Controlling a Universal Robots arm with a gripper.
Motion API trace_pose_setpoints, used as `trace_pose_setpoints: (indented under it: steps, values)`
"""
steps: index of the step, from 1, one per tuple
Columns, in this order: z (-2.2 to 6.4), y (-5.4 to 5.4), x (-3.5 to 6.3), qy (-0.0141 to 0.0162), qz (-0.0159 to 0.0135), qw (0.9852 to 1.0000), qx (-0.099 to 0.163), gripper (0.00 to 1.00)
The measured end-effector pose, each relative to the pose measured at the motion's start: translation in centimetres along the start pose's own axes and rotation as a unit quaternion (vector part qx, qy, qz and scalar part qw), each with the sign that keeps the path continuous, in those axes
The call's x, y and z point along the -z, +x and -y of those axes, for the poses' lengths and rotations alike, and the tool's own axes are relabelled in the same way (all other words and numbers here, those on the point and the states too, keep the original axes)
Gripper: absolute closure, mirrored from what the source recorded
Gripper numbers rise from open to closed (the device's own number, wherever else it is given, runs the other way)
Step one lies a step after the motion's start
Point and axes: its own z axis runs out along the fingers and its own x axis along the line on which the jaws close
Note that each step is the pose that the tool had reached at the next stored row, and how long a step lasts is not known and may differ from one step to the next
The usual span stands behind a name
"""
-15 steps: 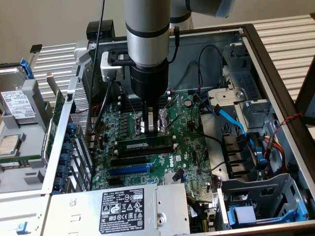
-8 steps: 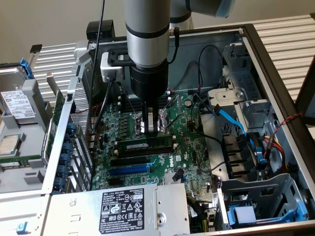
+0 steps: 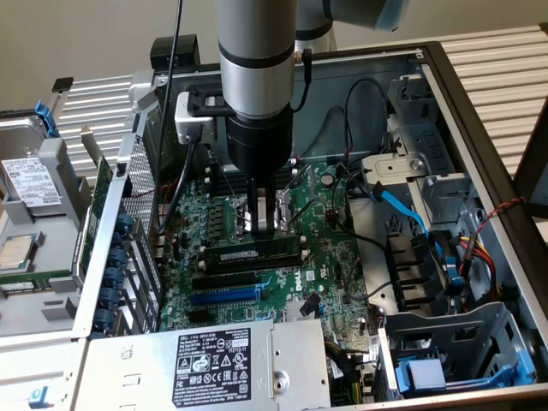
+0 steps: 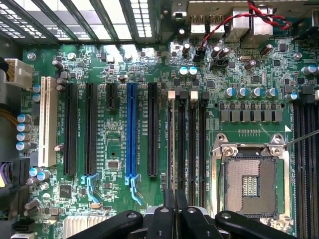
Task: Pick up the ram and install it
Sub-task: 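Insert the ram into the slot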
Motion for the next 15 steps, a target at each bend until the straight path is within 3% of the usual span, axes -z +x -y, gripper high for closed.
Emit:
trace_pose_setpoints:
  steps: [6,15]
  values:
    - [-0.08,0.00,-0.01,0.0003,0.0000,1.0000,0.000,0.87]
    - [-0.13,0.02,-0.01,0.0033,0.0001,1.0000,0.000,0.87]
